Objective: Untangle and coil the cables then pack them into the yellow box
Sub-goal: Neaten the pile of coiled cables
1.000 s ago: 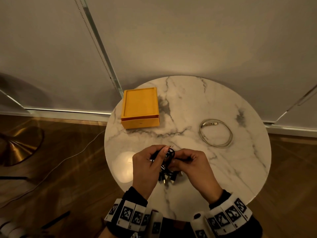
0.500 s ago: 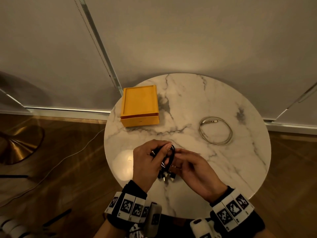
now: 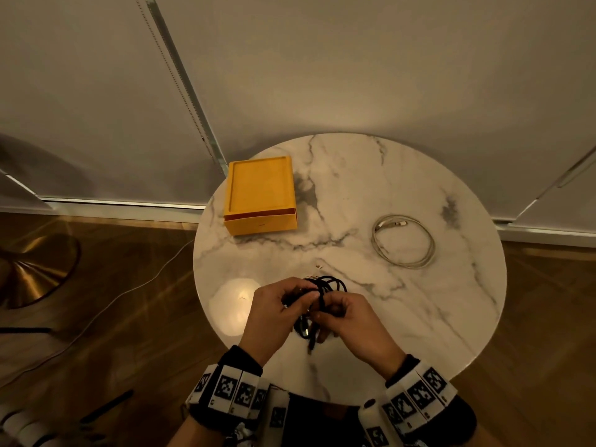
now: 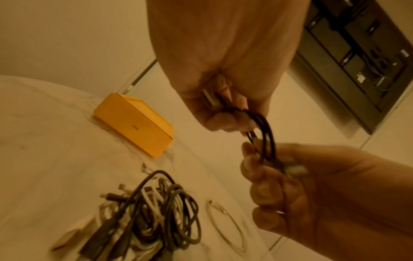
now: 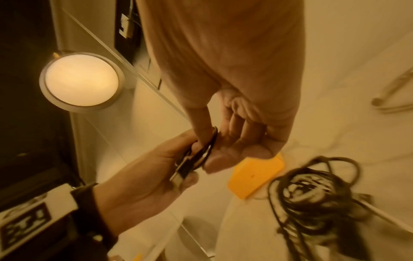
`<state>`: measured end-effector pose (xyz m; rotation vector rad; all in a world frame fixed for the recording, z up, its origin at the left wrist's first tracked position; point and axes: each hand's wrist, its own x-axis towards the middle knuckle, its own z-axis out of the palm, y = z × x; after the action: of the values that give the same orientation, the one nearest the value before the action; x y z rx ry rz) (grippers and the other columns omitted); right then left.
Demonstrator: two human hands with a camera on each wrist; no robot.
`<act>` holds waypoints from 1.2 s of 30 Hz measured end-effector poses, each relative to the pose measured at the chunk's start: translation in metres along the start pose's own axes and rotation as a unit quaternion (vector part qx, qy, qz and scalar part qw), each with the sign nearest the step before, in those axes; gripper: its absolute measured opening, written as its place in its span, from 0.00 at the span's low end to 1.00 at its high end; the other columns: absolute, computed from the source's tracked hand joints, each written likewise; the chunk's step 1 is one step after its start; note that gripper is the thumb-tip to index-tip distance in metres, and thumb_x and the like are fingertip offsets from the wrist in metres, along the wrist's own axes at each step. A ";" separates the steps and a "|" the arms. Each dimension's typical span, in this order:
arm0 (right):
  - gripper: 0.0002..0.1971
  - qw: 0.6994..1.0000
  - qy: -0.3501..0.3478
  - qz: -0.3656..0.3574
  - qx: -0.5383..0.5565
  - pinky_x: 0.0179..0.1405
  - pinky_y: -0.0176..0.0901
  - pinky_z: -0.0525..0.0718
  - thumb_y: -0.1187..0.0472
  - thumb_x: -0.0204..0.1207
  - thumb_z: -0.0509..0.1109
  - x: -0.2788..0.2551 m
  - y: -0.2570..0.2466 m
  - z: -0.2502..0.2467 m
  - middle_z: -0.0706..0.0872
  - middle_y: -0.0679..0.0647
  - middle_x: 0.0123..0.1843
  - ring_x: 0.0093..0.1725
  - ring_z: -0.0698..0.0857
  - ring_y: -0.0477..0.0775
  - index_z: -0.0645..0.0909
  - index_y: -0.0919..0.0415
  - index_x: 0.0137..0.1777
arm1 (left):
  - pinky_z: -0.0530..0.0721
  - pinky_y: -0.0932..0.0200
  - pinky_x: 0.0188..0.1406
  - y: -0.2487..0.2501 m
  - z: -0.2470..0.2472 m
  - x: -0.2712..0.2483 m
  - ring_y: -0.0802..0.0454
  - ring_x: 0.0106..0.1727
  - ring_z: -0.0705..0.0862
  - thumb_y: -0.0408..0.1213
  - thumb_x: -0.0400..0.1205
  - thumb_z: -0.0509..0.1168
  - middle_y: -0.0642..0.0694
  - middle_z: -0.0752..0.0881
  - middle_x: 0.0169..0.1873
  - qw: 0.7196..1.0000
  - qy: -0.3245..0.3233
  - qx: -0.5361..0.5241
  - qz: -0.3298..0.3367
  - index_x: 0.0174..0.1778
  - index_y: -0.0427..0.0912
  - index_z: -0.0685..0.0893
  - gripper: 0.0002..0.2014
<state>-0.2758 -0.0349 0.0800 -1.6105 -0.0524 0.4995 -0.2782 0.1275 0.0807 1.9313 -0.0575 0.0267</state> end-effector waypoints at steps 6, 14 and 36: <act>0.03 0.999 0.035 0.027 -0.011 0.32 0.39 0.82 0.70 0.72 0.76 0.003 0.025 -0.010 0.89 0.53 0.29 0.27 0.84 0.47 0.89 0.63 0.40 | 0.84 0.61 0.25 -0.020 0.000 -0.013 0.56 0.25 0.86 0.34 0.76 0.76 0.51 0.89 0.29 0.996 -0.033 0.067 -0.051 0.52 0.45 0.91 0.10; 0.05 0.995 0.008 0.066 -0.073 0.28 0.31 0.80 0.67 0.74 0.75 0.010 0.041 -0.004 0.89 0.51 0.32 0.27 0.84 0.41 0.88 0.57 0.39 | 0.85 0.63 0.29 -0.039 -0.004 -0.011 0.56 0.27 0.88 0.34 0.78 0.73 0.48 0.90 0.28 0.984 -0.084 0.098 -0.125 0.40 0.40 0.91 0.03; 0.10 0.986 0.042 0.138 -0.086 0.24 0.40 0.73 0.64 0.80 0.66 0.029 0.052 -0.033 0.89 0.54 0.30 0.25 0.83 0.50 0.86 0.64 0.40 | 0.84 0.61 0.26 -0.043 -0.025 0.069 0.56 0.27 0.85 0.35 0.76 0.75 0.50 0.89 0.26 0.974 -0.162 0.100 -0.122 0.40 0.42 0.92 0.01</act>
<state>-0.2516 -0.0622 0.0226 -1.8167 0.1983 0.6533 -0.2066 0.1642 0.0523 2.1154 -0.0353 -0.4641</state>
